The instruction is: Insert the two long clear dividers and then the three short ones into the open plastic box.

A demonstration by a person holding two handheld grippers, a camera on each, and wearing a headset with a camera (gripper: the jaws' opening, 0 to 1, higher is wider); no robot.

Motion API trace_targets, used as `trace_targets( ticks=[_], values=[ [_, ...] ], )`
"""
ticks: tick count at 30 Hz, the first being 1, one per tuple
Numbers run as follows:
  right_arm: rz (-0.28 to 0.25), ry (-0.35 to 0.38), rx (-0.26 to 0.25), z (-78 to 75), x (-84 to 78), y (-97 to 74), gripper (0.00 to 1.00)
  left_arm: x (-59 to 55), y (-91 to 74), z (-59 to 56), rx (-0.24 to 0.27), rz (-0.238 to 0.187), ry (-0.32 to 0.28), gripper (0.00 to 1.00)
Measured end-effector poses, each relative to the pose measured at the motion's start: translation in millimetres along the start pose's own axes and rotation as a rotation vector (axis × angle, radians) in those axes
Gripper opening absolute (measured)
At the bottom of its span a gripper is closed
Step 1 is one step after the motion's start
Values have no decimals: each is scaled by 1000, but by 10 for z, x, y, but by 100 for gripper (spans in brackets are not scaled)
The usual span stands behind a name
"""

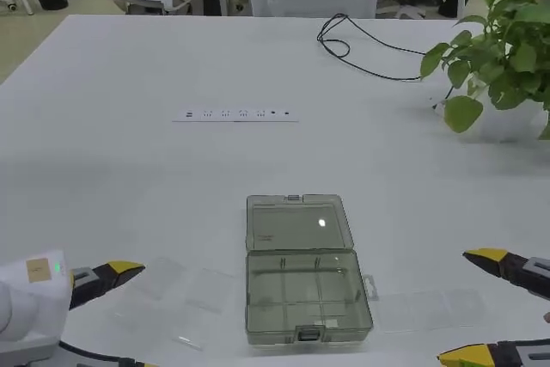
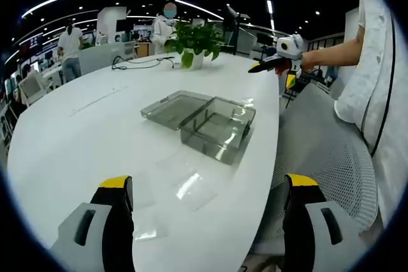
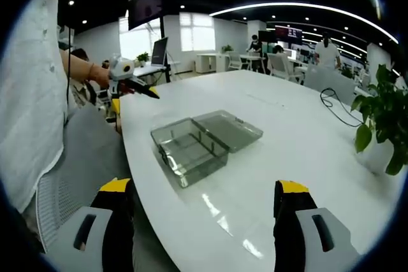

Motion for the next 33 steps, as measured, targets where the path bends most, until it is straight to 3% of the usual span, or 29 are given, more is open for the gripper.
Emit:
trace_targets(
  ticks=[33],
  values=[
    [-15,8,-12,6,-13,-14,90,41,46,54,7,6,-16,100]
  ],
)
Point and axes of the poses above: the centre of the closed fingertips' face, and the gripper's own axes: y roughly forward along the fingers, z roughly to its left, x roughly out of its top, the point moved 5 cm from there along -y, roughly backward along the fingers, and after that the axes turned 12 degrees about -y, right-handed, at the moved point
